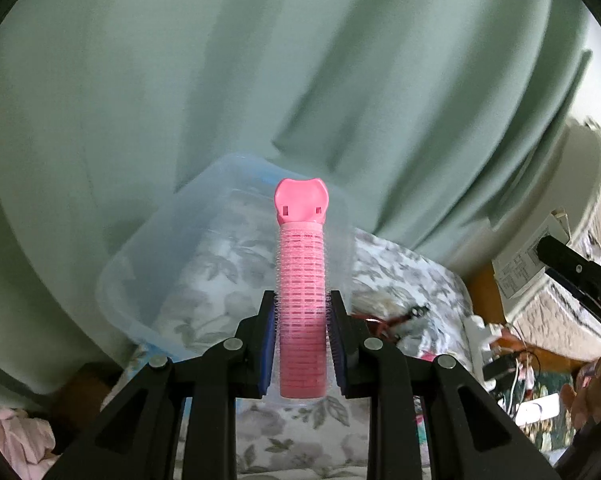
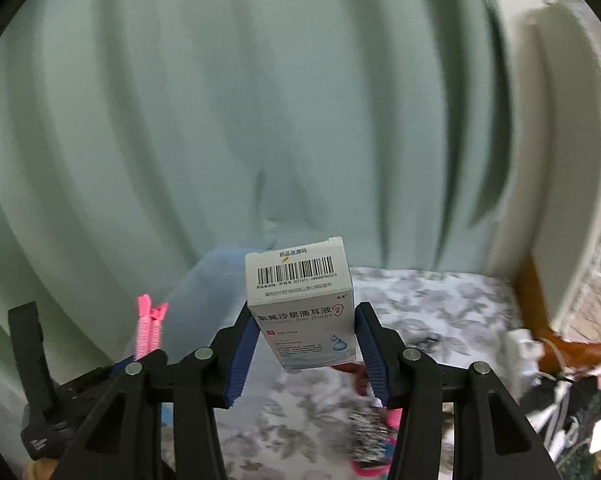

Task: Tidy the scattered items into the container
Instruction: 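Lift the pink roller and white box and carry both over the clear box, then open both grippers to drop the roller and medicine box into the clear box, then move both grippers back toward the remaining pile of items, then grasp the leopard scrunchie with the left gripper while the right gripper grasps the tape roll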

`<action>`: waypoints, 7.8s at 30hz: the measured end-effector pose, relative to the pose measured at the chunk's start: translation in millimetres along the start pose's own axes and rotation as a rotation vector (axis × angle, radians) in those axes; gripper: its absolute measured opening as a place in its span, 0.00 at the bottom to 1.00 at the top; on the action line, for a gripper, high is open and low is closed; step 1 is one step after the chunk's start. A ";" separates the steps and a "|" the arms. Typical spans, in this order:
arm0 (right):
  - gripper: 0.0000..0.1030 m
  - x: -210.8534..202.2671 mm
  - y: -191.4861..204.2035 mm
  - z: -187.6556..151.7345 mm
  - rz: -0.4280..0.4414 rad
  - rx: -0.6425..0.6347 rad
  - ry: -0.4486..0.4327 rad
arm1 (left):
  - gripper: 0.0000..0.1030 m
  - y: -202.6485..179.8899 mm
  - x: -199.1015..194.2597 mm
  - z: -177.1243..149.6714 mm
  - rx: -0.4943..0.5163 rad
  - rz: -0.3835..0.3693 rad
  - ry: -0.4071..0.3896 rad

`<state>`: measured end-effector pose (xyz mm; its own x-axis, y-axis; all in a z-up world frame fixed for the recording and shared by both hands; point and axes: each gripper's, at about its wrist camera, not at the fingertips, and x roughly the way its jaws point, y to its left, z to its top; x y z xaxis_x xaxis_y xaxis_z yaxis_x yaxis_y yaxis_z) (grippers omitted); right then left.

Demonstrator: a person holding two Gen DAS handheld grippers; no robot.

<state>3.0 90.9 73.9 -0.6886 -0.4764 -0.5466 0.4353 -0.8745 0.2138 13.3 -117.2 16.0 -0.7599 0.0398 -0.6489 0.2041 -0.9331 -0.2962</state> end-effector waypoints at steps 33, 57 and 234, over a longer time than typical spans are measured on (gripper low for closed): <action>0.51 132.7 91.4 -11.8 0.158 -0.155 0.243 | 0.24 66.8 30.8 6.6 -0.118 0.048 0.072; 0.57 143.1 100.8 -11.7 0.135 -0.196 0.251 | 0.58 58.0 35.2 15.3 -0.106 0.068 0.079; 0.86 54.9 -199.9 -186.6 -0.237 0.402 0.383 | 0.23 -163.0 134.7 -118.4 0.399 -0.078 0.462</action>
<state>-13.6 256.5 -149.9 -0.4498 -0.2632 -0.8535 -0.0092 -0.9542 0.2991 -49.2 82.6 -106.1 -0.3990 0.1806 -0.8990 -0.1560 -0.9795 -0.1275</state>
